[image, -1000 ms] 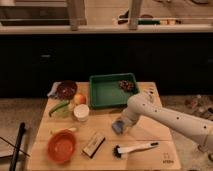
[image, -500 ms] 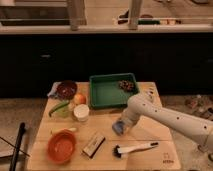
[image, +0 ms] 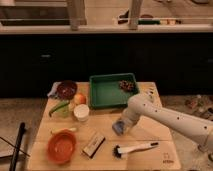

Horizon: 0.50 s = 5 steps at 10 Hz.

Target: Place sponge in red bowl

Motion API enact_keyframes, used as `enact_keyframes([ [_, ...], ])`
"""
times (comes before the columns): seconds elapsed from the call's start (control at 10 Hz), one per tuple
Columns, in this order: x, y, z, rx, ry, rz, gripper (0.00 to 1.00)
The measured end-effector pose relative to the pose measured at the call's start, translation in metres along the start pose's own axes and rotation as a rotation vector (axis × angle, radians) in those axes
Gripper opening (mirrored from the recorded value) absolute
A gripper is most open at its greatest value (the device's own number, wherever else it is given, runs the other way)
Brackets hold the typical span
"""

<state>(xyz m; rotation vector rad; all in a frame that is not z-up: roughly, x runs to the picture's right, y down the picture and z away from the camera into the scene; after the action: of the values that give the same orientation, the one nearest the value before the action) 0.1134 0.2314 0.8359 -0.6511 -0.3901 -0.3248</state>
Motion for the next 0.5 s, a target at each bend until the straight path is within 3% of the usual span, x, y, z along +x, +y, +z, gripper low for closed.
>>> enact_keyframes([
  [0.3, -0.003, -0.001, -0.027, 0.015, 0.037, -0.01, 0.0],
  [0.5, -0.012, -0.005, -0.063, 0.032, 0.061, -0.021, 0.0],
])
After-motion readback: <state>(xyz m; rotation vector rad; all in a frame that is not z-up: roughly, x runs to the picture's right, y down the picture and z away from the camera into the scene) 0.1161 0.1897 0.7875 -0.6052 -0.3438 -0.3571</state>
